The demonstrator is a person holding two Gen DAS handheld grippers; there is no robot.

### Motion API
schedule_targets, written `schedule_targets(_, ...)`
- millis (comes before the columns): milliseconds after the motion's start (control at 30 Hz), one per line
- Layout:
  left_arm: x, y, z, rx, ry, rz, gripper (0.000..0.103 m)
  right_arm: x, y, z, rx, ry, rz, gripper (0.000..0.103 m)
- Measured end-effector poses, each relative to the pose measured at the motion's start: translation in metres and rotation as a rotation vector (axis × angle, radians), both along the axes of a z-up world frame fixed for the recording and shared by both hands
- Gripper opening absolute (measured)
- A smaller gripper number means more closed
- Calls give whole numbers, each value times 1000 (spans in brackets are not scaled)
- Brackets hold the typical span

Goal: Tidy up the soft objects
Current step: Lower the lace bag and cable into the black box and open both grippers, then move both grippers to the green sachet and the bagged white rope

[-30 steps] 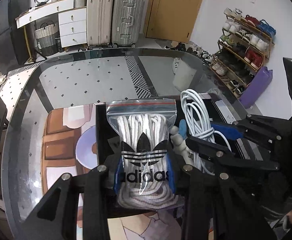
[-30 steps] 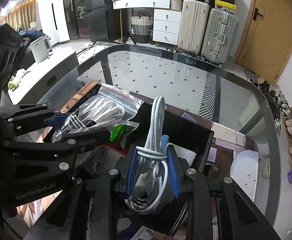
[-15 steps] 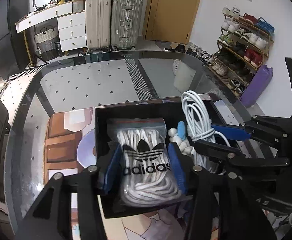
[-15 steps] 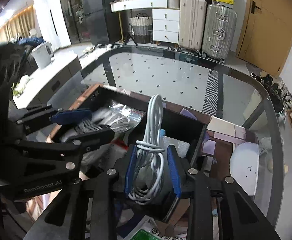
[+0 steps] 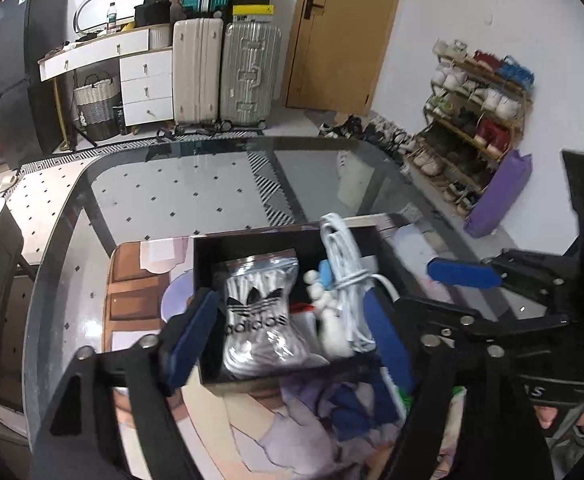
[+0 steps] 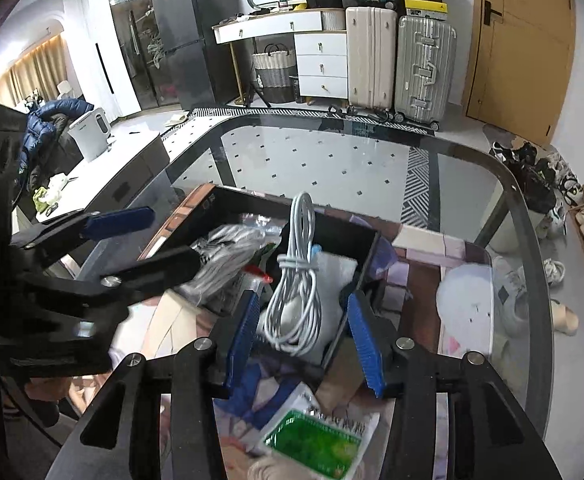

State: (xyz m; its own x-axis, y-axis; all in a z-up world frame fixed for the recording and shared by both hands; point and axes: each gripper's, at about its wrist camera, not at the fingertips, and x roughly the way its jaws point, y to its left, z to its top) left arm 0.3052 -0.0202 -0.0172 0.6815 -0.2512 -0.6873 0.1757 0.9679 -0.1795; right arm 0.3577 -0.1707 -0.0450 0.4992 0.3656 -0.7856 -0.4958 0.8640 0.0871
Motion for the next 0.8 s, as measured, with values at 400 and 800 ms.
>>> schedule_targets(400,-44,-31,-16,59,57,-59,79,-28,-45,-41,-60,131,-48,47)
schedule_targets(800,-45,-33,-41,112,134,-57,79,-30,-35,-75,-1,295,-32,47)
